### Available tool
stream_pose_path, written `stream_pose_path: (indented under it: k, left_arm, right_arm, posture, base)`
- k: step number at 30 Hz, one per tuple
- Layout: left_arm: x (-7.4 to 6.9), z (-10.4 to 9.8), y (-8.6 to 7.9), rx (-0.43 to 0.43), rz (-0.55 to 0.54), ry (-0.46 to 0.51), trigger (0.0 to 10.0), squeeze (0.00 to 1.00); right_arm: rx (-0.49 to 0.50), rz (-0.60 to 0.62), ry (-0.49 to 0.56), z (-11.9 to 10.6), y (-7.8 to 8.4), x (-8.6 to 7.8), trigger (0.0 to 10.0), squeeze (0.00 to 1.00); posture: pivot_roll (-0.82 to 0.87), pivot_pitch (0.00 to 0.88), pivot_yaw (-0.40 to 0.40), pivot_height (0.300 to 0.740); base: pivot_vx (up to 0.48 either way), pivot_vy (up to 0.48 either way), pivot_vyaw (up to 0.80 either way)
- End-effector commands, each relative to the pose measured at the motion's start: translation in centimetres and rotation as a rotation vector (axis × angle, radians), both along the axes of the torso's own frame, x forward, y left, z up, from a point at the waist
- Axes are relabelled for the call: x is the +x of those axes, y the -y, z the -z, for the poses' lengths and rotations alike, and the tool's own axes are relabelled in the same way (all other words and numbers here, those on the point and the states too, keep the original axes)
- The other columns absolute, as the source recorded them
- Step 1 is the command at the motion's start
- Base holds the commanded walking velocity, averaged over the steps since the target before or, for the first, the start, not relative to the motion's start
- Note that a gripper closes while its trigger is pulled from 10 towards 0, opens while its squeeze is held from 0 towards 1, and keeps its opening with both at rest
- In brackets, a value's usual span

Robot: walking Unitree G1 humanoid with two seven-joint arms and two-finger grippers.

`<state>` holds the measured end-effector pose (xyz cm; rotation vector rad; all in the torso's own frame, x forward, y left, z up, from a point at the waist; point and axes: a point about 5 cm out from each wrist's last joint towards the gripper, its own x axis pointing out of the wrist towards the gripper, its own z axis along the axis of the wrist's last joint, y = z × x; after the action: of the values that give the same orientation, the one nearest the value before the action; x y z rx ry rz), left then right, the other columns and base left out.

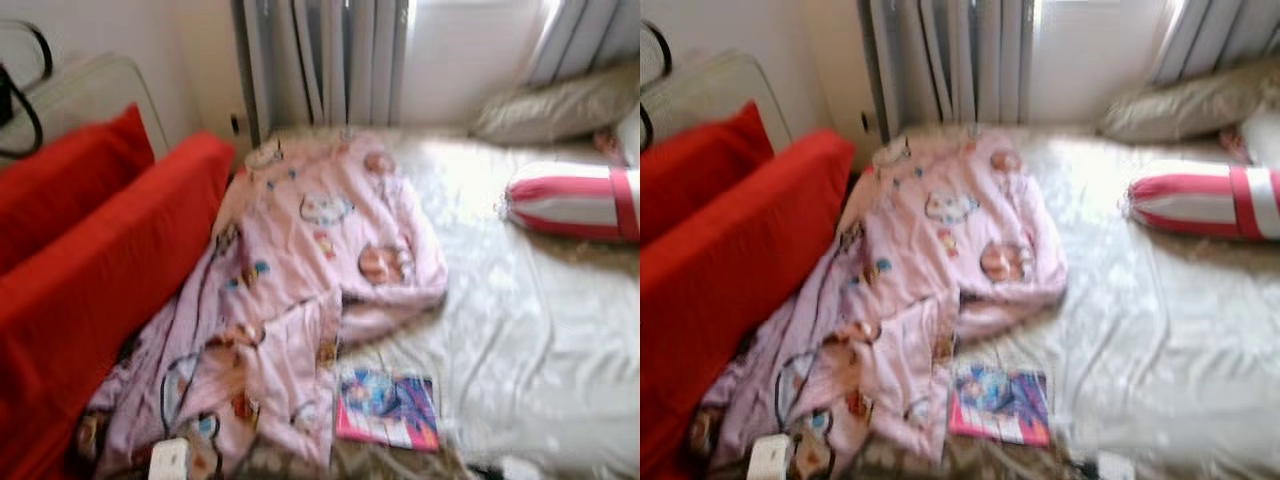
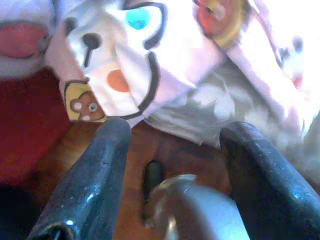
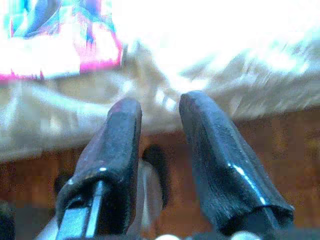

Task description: Clean up the room

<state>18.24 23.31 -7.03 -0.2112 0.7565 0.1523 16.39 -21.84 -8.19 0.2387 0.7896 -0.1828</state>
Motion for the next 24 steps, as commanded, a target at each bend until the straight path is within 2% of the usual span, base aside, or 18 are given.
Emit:
stream_pose_path:
  k: [1,2,3,5,9,12,17,24]
  left_arm:
    - [4.1,-2.7,-0.4,0.033,0.008,0.160,10.0,0.00]
    - [5.3,-3.6,-0.1,0.052,0.032,0.211,10.0,0.00]
    - [5.8,-3.9,0.0,0.063,0.048,0.236,10.0,0.00]
    - [7.1,-5.5,0.2,0.072,0.088,0.354,10.0,0.00]
    - [7.9,-6.9,0.4,0.055,0.136,0.477,10.0,0.00]
    - [7.9,-8.0,0.5,0.049,0.158,0.572,10.0,0.00]
    - [8.1,-8.5,0.5,0.052,0.144,0.602,10.0,0.00]
    - [8.4,-8.4,0.7,0.055,0.162,0.585,10.0,0.00]
  right_arm:
    - [-0.026,-0.009,0.168,-2.4,-0.4,4.4,10.0,0.00]
    - [-0.030,-0.016,0.212,-3.1,-0.3,5.3,10.0,0.00]
    - [-0.032,-0.021,0.231,-3.3,-0.3,5.5,10.0,0.00]
    - [-0.043,-0.060,0.318,-4.4,-0.3,6.6,10.0,0.00]
    - [-0.041,-0.059,0.405,-5.4,-0.3,7.4,10.0,0.00]
    - [-0.050,0.025,0.477,-6.1,0.6,7.2,10.0,0.00]
    - [-0.065,0.081,0.502,-6.2,1.2,6.7,10.0,0.00]
    - [-0.072,0.069,0.485,-6.1,1.3,6.7,10.0,0.00]
  posture:
    - [0.06,0.000,-0.004,0.740]
    - [0.06,0.000,-0.002,0.740]
    - [0.06,0.000,-0.002,0.740]
    - [0.05,0.000,0.006,0.740]
    - [0.04,0.000,0.011,0.740]
    - [0.03,0.000,0.015,0.740]
    - [0.03,0.000,0.022,0.740]
    - [0.03,0.000,0.012,0.740]
  base:
    - [0.000,0.000,0.00]
    - [0.000,0.000,0.00]
    - [0.000,0.000,0.00]
    - [0.000,0.000,0.00]
    - [0.000,0.000,0.00]
    - [0.000,0.000,0.00]
    - [0.000,0.000,0.00]
    - [0.000,0.000,0.00]
